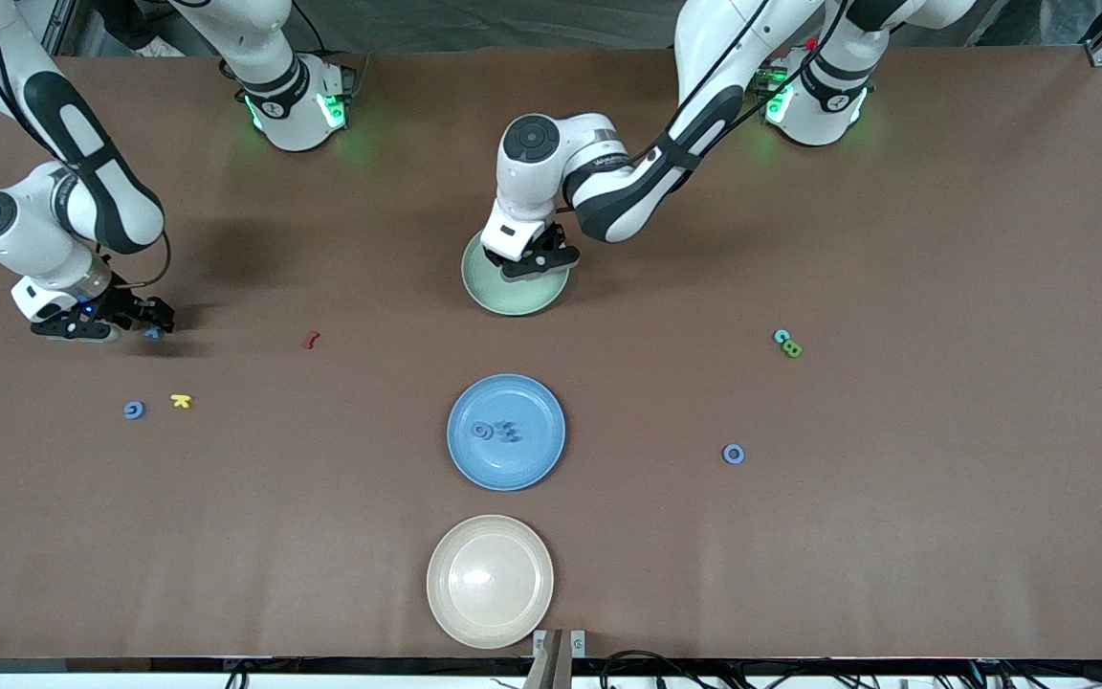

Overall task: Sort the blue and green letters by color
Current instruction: 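Drop the Z on the green plate while the right gripper grasps the x, then drop the x on the blue plate while the left gripper grasps the B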

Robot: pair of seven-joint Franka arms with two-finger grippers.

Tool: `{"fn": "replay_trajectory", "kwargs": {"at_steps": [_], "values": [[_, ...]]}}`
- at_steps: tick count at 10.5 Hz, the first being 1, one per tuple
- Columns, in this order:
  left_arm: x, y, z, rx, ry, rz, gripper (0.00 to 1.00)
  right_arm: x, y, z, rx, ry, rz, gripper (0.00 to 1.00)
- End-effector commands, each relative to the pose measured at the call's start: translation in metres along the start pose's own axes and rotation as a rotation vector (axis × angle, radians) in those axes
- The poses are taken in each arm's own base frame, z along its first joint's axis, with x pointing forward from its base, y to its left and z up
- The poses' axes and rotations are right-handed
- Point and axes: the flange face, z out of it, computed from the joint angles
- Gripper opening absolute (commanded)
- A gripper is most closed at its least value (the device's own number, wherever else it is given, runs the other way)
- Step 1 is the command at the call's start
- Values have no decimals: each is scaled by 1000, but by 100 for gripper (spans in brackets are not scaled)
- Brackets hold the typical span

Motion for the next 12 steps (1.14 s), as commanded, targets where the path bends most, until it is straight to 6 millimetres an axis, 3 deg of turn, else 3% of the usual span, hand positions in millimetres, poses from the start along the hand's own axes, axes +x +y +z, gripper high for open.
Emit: {"fn": "replay_trajectory", "kwargs": {"at_steps": [1,3,5,6,8,10,12], "values": [[54,-5,-23,-19,36,-76,100,-4,0,8,1,13,-13,57],[115,-35,-50,17,68,-27,100,-4,0,11,3,11,-9,26],[175,-87,-66,117,58,96,100,-4,2,10,4,13,9,19],[210,-129,-70,147,48,122,100,-3,2,10,4,14,17,19],[250,-187,-71,180,33,93,100,3,6,2,-1,24,25,19],[281,-238,-77,166,52,10,100,22,-1,-20,10,-1,29,11],[287,-289,-67,124,101,-21,100,47,-38,-42,73,6,98,10]]}}
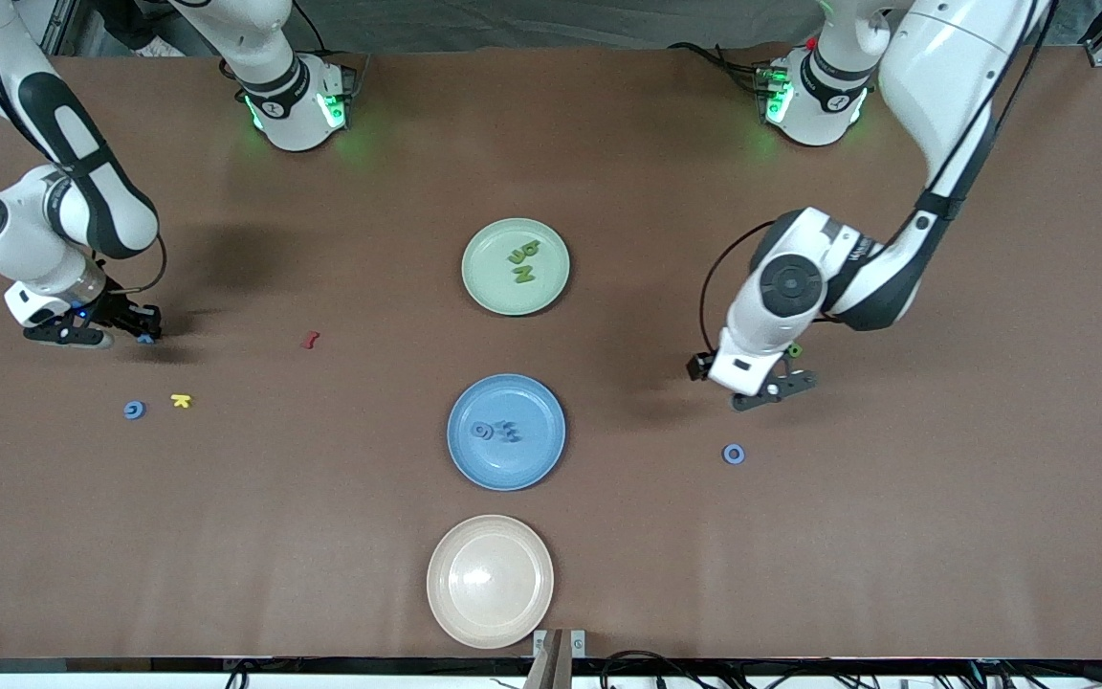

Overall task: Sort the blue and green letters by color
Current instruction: 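Drop the x on the blue plate while the left gripper grasps the B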

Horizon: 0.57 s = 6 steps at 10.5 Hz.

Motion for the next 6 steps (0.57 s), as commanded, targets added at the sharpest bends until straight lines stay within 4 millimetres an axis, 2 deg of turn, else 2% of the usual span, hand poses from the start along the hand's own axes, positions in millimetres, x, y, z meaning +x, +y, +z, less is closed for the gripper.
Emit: {"fn": "replay_trajectory", "kwargs": {"at_steps": [1,2,3,5,6], "values": [[-11,-65,15,-38,77,-31,100,39,-61,-34,90,13,84,9],[-13,-80,21,-52,96,-42,100,51,-88,-41,110,30,111,9],[-14,-90,25,-43,94,-52,100,67,-123,-48,119,43,133,9],[-13,-116,32,-14,83,-101,95,99,-208,-64,144,70,181,9],[-18,-120,34,-6,77,-109,93,112,-252,-71,160,62,174,9]]}}
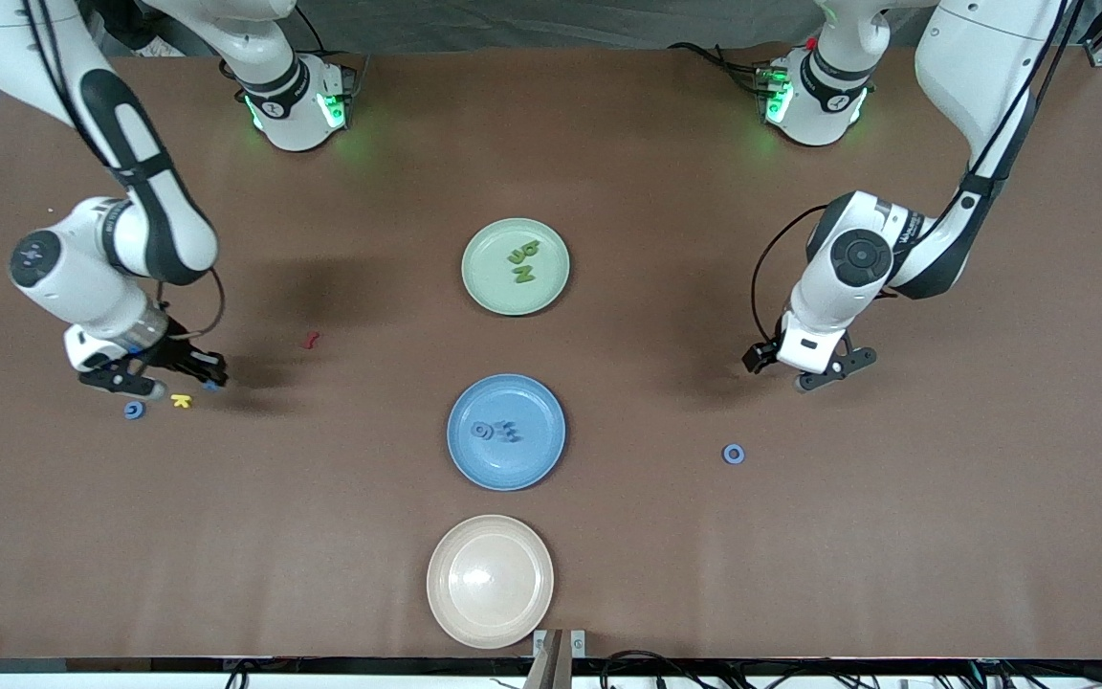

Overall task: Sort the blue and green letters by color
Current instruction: 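Drop the x on the blue plate while the left gripper grasps the B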

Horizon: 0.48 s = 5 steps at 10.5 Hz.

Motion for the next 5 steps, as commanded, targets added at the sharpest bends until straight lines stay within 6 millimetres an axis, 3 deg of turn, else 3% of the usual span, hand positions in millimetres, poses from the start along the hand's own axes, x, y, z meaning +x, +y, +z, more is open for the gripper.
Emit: {"fn": "replay_trajectory", "kwargs": {"at_steps": [1,3,5], "values": [[-9,-29,-3,26,9,-35,90,21,-132,5,45,-24,1,9],[-8,-40,4,12,13,-60,88,28,-227,19,73,-3,7,9],[-7,-46,11,-11,24,-72,88,25,-289,26,104,19,-31,9]]}}
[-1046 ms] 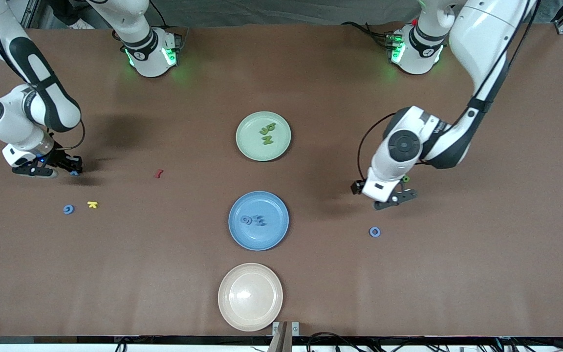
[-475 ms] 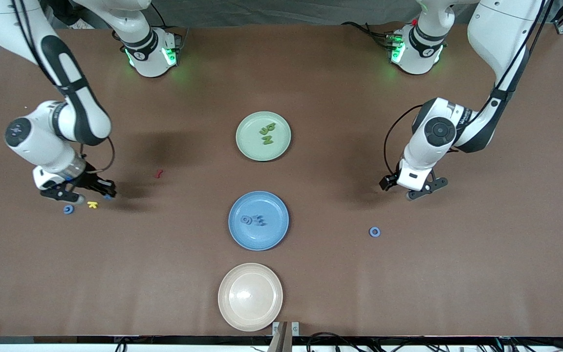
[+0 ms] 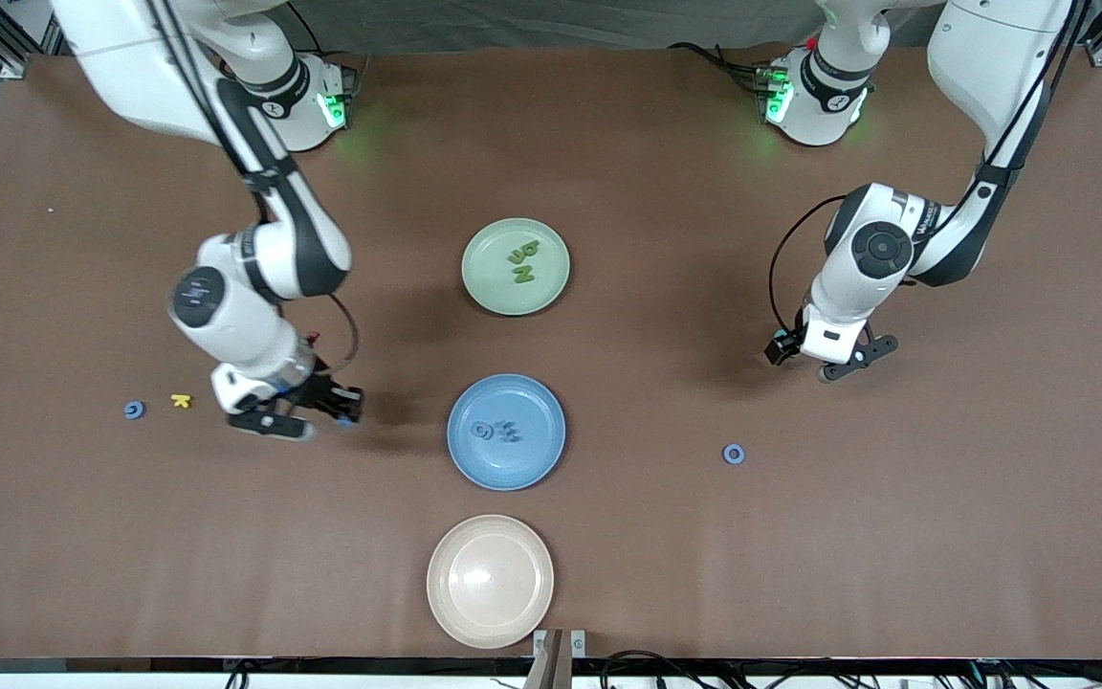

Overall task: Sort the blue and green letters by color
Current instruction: 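Drop the x on the blue plate while the left gripper grasps the B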

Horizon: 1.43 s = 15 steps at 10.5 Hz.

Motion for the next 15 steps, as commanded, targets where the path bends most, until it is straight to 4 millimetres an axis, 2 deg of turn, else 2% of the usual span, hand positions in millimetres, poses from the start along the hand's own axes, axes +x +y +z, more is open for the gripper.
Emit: {"fn": "replay_trajectory", "kwargs": {"at_steps": [1,3,5,6,7,8,10,11,12,13,15], "values": [[-5,-11,6,-25,16,-23,88,10,-74,31,34,20,-31,9],[-6,-12,11,-23,7,-32,84,0,-122,36,66,36,-59,9],[-9,-11,17,-19,-5,-57,80,-21,-153,41,79,29,-92,11],[-9,-11,20,-17,-9,-60,79,-32,-165,45,80,23,-105,20],[-10,-11,21,-16,-12,-60,78,-40,-177,48,84,21,-91,99],[-10,-11,25,-15,-18,-60,75,-45,-184,45,88,19,-63,100],[-9,-11,27,-23,-16,-62,53,-35,-173,39,82,19,-45,100],[-10,-11,29,-22,-19,-62,39,-16,-153,31,80,32,-13,100],[-11,-10,29,-21,-17,-55,15,0,-132,26,74,40,18,100],[-12,-9,31,-20,-20,-50,0,11,-114,20,57,26,37,100],[-11,-8,30,-21,-16,-28,0,41,-54,4,-23,-42,-28,100]]}}
